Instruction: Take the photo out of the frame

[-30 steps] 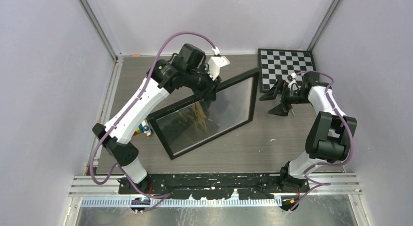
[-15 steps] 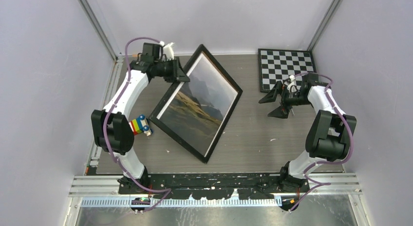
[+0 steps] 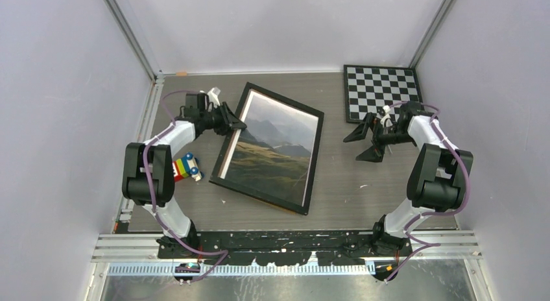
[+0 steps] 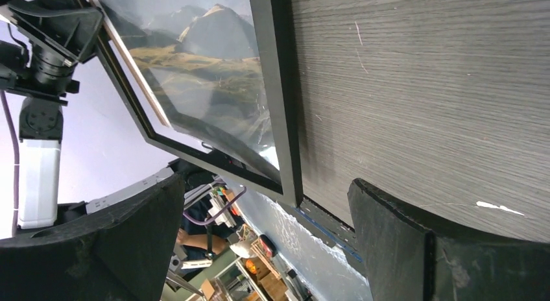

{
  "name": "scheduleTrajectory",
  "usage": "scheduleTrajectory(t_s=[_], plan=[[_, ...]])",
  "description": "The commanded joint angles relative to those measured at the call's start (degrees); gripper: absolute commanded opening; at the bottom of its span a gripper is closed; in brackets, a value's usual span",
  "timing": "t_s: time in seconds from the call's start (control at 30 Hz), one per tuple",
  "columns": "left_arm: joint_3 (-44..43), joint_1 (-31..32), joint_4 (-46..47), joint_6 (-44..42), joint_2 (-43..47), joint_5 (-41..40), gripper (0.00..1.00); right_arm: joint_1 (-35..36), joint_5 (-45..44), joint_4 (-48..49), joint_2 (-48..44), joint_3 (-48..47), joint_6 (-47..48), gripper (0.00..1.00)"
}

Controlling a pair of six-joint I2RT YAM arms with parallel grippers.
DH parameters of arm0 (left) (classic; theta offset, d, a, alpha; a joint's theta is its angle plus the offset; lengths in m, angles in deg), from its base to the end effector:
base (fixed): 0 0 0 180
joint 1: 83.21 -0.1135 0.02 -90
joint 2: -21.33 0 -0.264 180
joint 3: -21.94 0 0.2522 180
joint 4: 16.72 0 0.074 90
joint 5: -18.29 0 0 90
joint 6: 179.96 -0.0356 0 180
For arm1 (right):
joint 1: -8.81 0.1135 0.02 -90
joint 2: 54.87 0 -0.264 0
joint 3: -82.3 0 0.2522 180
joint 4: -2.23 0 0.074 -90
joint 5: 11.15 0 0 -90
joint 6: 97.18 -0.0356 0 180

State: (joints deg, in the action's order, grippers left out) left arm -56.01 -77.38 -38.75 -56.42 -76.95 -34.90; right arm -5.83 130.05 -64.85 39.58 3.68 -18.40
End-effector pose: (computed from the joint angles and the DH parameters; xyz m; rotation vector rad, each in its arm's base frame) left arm 0.3662 -0.0588 0.2181 -0.2273 2.3613 -1.0843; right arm 0.2924 -0.0477 0.2123 0.5281 2.6598 1.2931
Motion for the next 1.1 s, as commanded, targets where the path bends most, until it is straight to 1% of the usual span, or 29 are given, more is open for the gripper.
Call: scheduleTrajectory(t_s=[0.0,0.27,0.53,0.67,0.7,0.8,0.83,0.87,1.0,1.07], plan=[[5.8,0.2,4.6,5.3,2.6,-10.2,0.0,1.3,-1.8,-0.4,0.3,0.0,0.3,1.0],[13.3,0.3,11.2,9.4,1.4,-15.5,0.0,6.6,-6.5,1.8,4.6,-0.9,0.1,1.0],[18.9,0.3,11.4,14.0,2.4,-18.3,0.0,10.8,-9.7,3.2,10.8,-5.9,-0.1,1.0],[21.3,0.3,11.0,14.7,3.5,-19.9,0.0,12.4,-10.3,3.8,13.1,-7.5,-0.2,1.0],[21.7,0.3,10.9,14.9,3.7,-20.1,0.01,12.9,-10.4,4.1,13.6,-7.8,-0.3,1.0],[22.7,0.3,11.0,15.8,4.0,-20.4,0.15,13.9,-10.9,4.8,15.0,-8.6,-0.6,1.0],[22.9,0.3,11.1,16.0,4.1,-20.5,0.22,14.2,-11.0,5.0,15.5,-8.9,-0.7,1.0],[23.0,0.3,11.1,16.2,4.1,-20.4,0.31,14.3,-11.1,5.2,16.0,-9.1,-0.8,1.0],[23.4,0.3,11.7,17.3,3.6,-19.6,0.43,14.6,-11.3,5.8,17.4,-9.6,-0.9,1.0],[23.5,0.3,12.1,17.4,3.5,-18.9,0.53,14.6,-11.3,5.9,18.0,-9.8,-1.0,1.0]])
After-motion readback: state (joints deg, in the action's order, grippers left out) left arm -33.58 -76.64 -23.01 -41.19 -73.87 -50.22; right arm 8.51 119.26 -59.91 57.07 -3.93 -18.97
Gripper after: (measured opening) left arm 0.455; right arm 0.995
